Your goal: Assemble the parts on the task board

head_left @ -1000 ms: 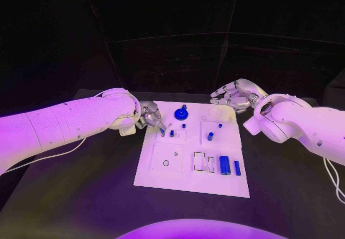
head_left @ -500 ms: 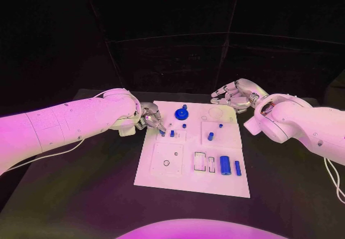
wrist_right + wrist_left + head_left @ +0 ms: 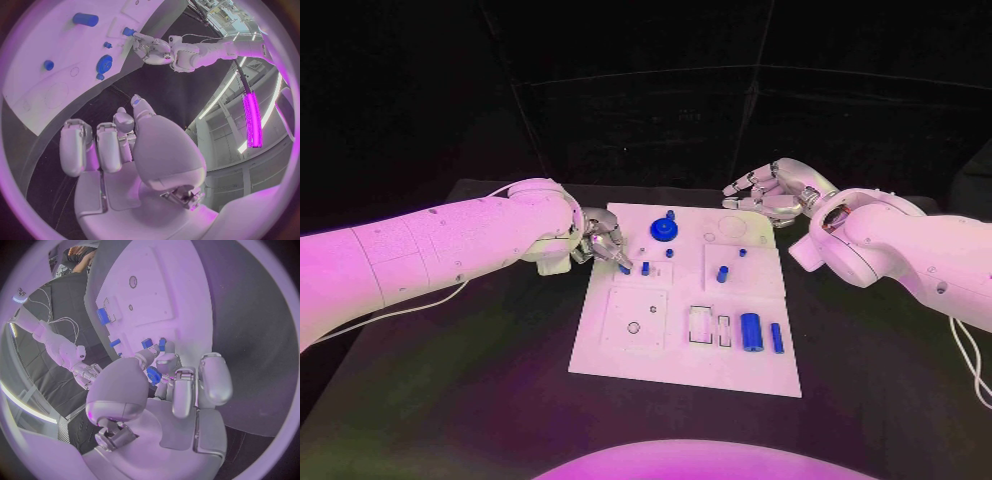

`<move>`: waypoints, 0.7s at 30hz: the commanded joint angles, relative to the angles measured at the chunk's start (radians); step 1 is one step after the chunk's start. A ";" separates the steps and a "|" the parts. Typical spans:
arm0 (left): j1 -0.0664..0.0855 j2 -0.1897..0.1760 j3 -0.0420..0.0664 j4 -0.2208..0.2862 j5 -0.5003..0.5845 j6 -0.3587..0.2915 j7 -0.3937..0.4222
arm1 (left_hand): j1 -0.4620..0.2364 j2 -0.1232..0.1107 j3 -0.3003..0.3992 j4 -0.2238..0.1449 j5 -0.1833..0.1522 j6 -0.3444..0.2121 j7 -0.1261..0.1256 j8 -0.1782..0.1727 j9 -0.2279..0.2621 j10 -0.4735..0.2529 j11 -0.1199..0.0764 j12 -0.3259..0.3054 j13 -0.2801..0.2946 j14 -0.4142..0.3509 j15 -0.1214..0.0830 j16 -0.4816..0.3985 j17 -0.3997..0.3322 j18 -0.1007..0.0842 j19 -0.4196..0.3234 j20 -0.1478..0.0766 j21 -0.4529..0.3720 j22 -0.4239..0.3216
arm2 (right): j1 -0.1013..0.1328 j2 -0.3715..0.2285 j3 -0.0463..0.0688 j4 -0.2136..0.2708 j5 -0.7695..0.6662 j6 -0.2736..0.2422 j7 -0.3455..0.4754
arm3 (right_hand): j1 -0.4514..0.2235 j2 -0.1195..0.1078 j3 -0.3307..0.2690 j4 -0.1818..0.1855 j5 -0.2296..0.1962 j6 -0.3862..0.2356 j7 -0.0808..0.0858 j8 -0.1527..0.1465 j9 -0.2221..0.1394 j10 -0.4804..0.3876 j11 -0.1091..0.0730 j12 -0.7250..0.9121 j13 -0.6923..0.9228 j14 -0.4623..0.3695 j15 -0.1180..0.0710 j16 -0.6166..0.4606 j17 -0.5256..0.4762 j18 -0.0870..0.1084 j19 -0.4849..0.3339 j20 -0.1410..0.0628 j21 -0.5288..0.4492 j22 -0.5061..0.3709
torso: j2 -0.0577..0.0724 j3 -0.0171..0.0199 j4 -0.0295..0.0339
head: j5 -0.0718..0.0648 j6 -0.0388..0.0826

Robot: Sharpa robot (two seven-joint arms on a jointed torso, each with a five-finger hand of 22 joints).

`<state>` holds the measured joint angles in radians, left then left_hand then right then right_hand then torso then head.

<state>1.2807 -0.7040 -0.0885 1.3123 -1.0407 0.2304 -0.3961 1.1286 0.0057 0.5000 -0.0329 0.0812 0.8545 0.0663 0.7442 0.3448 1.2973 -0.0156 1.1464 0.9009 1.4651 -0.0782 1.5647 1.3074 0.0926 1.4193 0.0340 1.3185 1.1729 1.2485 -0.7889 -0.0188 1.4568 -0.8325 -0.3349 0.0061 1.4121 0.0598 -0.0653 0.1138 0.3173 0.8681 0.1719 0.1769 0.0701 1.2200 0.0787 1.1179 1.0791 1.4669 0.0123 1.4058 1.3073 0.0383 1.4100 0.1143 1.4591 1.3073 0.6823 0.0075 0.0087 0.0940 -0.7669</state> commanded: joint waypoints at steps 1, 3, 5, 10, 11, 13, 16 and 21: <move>-0.001 0.003 -0.002 -0.002 -0.012 0.033 -0.016 | 0.008 -0.002 0.123 -0.119 0.002 0.002 -0.007 0.003 0.001 0.007 -0.002 0.001 -0.001 0.106 0.002 0.006 0.263 -0.008 0.006 -0.001 0.002 -0.001 | 0.002 0.000 0.001 0.001 -0.002 0.005 0.009 | 0.004 0.004 -0.004 0.001 0.006 -0.006 -0.001 0.004 -0.001 -0.007 0.002 -0.001 -0.001 0.049 -0.009 -0.006 0.033 0.017 -0.006 0.000 -0.004 0.028 | 0.001 0.0002 -0.0003 | 0.001 -0.001; -0.001 0.006 -0.002 -0.003 -0.012 0.035 -0.017 | 0.008 -0.002 0.123 -0.119 0.003 0.002 -0.007 0.003 0.001 0.007 -0.002 0.002 -0.001 0.106 0.002 0.006 0.263 -0.008 0.006 -0.001 0.002 -0.001 | 0.002 0.001 0.001 0.001 -0.002 0.006 0.010 | 0.004 0.004 -0.004 0.001 0.006 -0.006 -0.001 0.004 -0.001 -0.007 0.002 -0.001 -0.001 0.049 -0.009 -0.006 0.033 0.017 -0.006 0.000 -0.004 0.028 | 0.001 0.0003 -0.0002 | 0.000 -0.001; -0.001 0.010 -0.002 -0.004 -0.012 0.037 -0.017 | 0.007 -0.003 0.125 -0.120 0.003 0.002 -0.007 0.004 0.001 0.007 -0.002 0.002 0.000 0.106 0.002 0.006 0.263 -0.008 0.006 -0.001 0.002 -0.002 | 0.002 0.001 0.001 0.001 -0.002 0.006 0.010 | 0.004 0.004 -0.004 0.001 0.006 -0.006 -0.001 0.004 -0.001 -0.007 0.002 -0.001 -0.001 0.049 -0.009 -0.006 0.033 0.017 -0.006 0.000 -0.004 0.028 | 0.000 0.0001 -0.0001 | 0.000 -0.003; -0.001 0.018 -0.002 -0.008 -0.012 0.041 -0.021 | 0.002 -0.003 0.129 -0.115 0.004 0.004 -0.007 0.006 0.002 0.009 -0.002 0.002 0.001 0.106 0.002 0.006 0.263 -0.008 0.006 -0.001 0.001 -0.002 | 0.002 0.002 0.001 0.001 -0.002 0.005 0.010 | 0.004 0.004 -0.004 0.001 0.006 -0.006 -0.001 0.004 -0.001 -0.007 0.002 -0.001 -0.001 0.049 -0.009 -0.006 0.033 0.017 -0.006 0.000 -0.004 0.028 | 0.000 0.0003 -0.0005 | 0.000 -0.004; -0.001 0.020 -0.002 -0.009 -0.012 0.041 -0.022 | -0.003 -0.004 0.131 -0.112 0.004 0.004 -0.008 0.007 0.002 0.009 -0.002 0.002 0.001 0.106 0.002 0.006 0.263 -0.008 0.006 -0.001 0.001 -0.003 | 0.002 0.002 0.001 0.001 -0.002 0.005 0.010 | 0.004 0.004 -0.004 0.001 0.006 -0.006 -0.001 0.004 -0.001 -0.007 0.002 -0.001 -0.001 0.049 -0.009 -0.006 0.033 0.017 -0.006 0.000 -0.004 0.028 | 0.000 0.0004 -0.0005 | 0.000 -0.005; -0.001 0.024 -0.002 -0.013 -0.011 0.042 -0.022 | -0.016 -0.008 0.132 -0.101 0.003 0.007 -0.010 0.010 0.003 0.011 -0.003 0.003 0.001 0.106 0.001 0.006 0.263 -0.008 0.006 -0.001 0.001 -0.002 | 0.002 0.002 0.001 0.001 -0.002 0.005 0.010 | 0.004 0.004 -0.004 0.001 0.006 -0.006 -0.001 0.004 -0.001 -0.007 0.002 -0.001 -0.001 0.049 -0.009 -0.006 0.033 0.017 -0.006 0.000 -0.004 0.028 | 0.000 0.0005 -0.0007 | 0.000 -0.006; -0.001 0.028 -0.002 -0.017 -0.010 0.045 -0.025 | -0.033 -0.015 0.130 -0.089 0.002 0.013 -0.015 0.015 0.004 0.014 -0.006 0.004 0.003 0.106 -0.001 0.006 0.263 -0.008 0.006 -0.003 0.001 -0.001 | 0.002 0.003 0.001 0.001 -0.002 0.005 0.010 | 0.004 0.004 -0.004 0.001 0.006 -0.006 -0.001 0.004 -0.001 -0.007 0.002 -0.001 -0.001 0.049 -0.009 -0.006 0.033 0.017 -0.006 0.000 -0.004 0.028 | 0.000 0.0007 -0.0005 | -0.001 -0.007; -0.001 0.034 -0.002 -0.024 -0.008 0.053 -0.032 | -0.061 -0.031 0.116 -0.067 0.000 0.029 -0.025 0.026 0.009 0.019 -0.014 0.008 0.006 0.106 -0.007 0.006 0.263 -0.009 0.008 -0.007 0.004 0.005 | 0.002 0.002 0.001 0.001 -0.002 0.005 0.010 | 0.004 0.004 -0.004 0.001 0.006 -0.006 -0.001 0.004 -0.001 -0.007 0.002 -0.001 -0.001 0.049 -0.009 -0.006 0.033 0.017 -0.006 0.000 -0.004 0.028 | 0.001 0.0006 -0.0007 | -0.002 -0.008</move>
<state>1.2830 -0.6733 -0.0881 1.2872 -1.0463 0.2495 -0.4173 1.0788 -0.0268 0.5458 -0.0372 0.0776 0.8836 0.0450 0.7669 0.3533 1.3119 -0.0267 1.1505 0.9058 1.4652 -0.0782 1.5646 1.3074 0.0926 1.4228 0.0305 1.3185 1.1766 1.2485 -0.7870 -0.0188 1.4571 -0.8325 -0.3343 0.0065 1.4120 0.0598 -0.0653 0.1138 0.3172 0.8681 0.1719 0.1769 0.0701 1.2199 0.0787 1.1179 1.0791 1.4668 0.0123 1.4058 1.3073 0.0383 1.4100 0.1143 1.4591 1.3073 0.6828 0.0080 0.0081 0.0932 -0.7740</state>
